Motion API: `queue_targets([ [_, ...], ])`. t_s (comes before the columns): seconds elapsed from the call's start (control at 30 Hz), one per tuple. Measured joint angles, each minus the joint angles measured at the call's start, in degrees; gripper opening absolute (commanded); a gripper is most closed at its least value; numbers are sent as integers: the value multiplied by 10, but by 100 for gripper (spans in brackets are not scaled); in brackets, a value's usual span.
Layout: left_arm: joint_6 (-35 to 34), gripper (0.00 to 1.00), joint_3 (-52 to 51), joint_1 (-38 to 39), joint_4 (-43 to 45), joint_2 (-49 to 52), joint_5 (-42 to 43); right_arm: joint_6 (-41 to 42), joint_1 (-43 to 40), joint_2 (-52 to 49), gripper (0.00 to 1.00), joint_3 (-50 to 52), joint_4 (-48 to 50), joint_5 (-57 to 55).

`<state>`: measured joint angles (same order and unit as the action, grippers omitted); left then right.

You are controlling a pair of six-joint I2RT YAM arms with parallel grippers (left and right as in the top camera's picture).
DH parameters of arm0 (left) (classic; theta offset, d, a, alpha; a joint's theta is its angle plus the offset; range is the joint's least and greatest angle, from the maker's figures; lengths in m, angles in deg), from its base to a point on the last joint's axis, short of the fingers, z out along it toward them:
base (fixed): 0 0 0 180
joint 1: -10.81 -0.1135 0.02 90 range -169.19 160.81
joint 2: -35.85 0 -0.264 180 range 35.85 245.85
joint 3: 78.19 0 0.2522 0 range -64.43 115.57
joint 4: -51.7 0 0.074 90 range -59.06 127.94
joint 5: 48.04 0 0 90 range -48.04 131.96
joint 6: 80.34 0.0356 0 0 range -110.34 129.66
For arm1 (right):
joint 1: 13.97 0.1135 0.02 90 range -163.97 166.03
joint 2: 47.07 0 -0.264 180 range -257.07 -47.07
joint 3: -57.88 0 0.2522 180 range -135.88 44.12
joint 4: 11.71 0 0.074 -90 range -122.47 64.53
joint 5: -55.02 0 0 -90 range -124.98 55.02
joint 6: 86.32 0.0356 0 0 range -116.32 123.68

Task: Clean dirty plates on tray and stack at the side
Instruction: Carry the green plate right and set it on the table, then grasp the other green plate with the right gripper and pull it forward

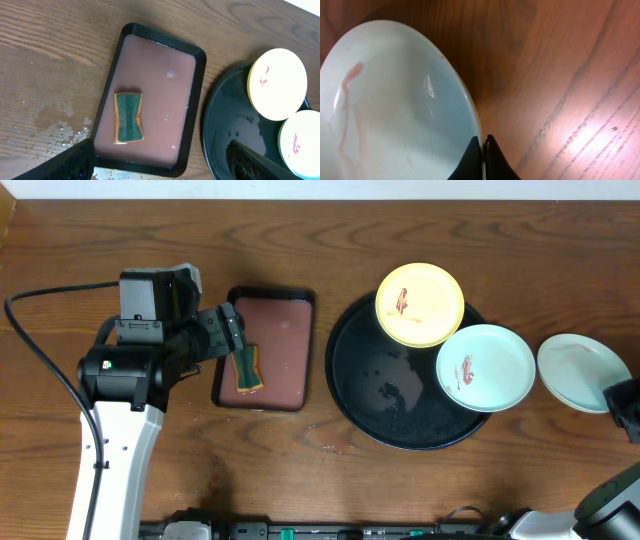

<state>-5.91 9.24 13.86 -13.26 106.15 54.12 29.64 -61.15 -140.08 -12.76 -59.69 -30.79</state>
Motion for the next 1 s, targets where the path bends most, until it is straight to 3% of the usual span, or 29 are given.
queue_targets([
  [0.03, 0, 84, 0, 0, 0, 0, 0, -7, 0, 0, 8, 3, 10, -5],
  [0.13, 0, 84, 0, 0, 0, 0, 0, -24, 0, 0, 42, 3, 29, -12],
  [0.3, 0, 84, 0, 0, 0, 0, 0, -47, 0, 0, 61, 3, 35, 24],
  [0.5, 0, 84, 0, 0, 0, 0, 0, -64, 7, 25, 61, 3, 47, 177],
  [0.63, 0, 84, 0, 0, 0, 0, 0, -104, 62, 68, 57, 2, -14, 228],
  [0.77, 0, 84, 0, 0, 0, 0, 0, -137, 164, 75, 54, 0, -51, 157],
  [0.9, 0, 84, 0, 0, 0, 0, 0, -148, 238, 60, 57, 0, -36, 73],
  [1.0, 0, 84, 0, 0, 0, 0, 0, -151, 282, 35, 53, 0, -12, -5],
])
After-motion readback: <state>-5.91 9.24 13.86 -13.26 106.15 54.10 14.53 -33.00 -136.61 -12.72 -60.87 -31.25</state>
